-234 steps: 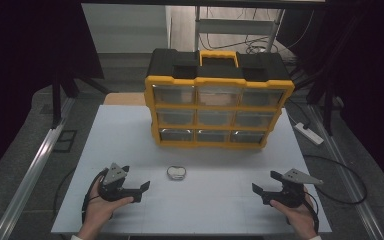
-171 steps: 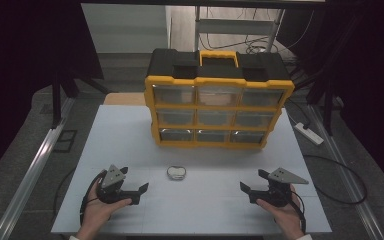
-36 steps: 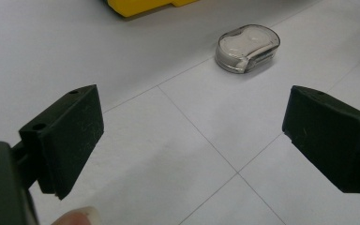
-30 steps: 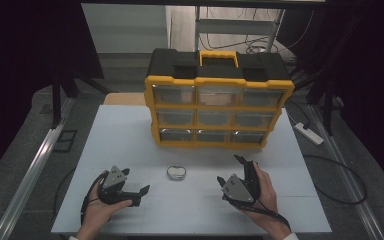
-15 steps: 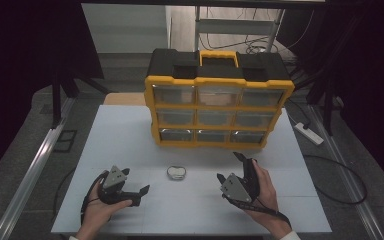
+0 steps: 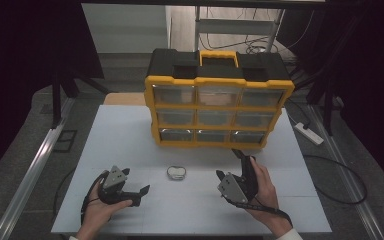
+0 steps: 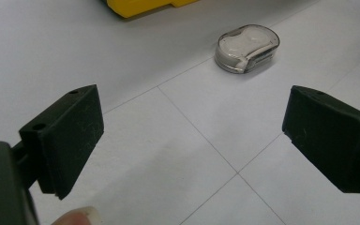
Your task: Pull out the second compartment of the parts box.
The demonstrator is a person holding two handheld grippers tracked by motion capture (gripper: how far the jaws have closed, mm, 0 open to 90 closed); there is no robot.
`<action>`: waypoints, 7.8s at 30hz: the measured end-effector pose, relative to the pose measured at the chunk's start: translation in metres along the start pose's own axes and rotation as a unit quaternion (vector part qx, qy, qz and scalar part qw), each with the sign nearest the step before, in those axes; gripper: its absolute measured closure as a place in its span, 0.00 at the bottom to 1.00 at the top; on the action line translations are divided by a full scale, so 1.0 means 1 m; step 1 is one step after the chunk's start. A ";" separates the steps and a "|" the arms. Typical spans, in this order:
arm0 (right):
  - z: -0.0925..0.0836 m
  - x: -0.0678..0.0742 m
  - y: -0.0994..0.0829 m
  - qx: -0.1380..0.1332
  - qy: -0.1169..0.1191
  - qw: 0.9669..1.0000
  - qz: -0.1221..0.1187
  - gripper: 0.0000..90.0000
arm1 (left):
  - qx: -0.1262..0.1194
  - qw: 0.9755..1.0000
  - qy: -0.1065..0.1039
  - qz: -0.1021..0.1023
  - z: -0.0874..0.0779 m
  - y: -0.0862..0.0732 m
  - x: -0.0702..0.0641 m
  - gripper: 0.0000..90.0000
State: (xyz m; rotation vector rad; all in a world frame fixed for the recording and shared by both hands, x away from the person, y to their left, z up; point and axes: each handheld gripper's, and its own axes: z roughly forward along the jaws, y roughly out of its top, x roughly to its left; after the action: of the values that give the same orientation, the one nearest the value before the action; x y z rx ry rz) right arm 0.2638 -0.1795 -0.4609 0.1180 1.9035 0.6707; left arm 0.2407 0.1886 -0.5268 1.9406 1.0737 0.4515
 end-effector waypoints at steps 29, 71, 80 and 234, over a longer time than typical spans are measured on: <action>0.005 -0.023 0.020 -0.012 -0.031 0.998 -0.049 0.14 | -0.002 1.000 -0.001 0.001 -0.001 0.000 0.000 0.07; 0.010 -0.059 0.034 -0.026 -0.064 0.996 -0.052 0.14 | -0.004 1.000 -0.001 0.001 -0.002 0.001 0.001 0.07; 0.010 -0.064 0.036 -0.033 -0.076 0.995 -0.053 0.15 | -0.004 1.000 -0.001 0.002 -0.002 0.001 0.001 0.07; 0.074 -0.125 0.062 -0.013 -0.161 0.979 -0.123 0.56 | -0.006 1.000 -0.005 0.000 -0.003 -0.001 0.002 0.07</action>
State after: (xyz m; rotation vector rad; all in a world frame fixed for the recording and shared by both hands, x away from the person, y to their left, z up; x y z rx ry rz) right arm 0.3685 -0.1458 -0.3481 -0.0250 1.5650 0.4754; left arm 0.2400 0.1920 -0.5259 1.9306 1.0625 0.4470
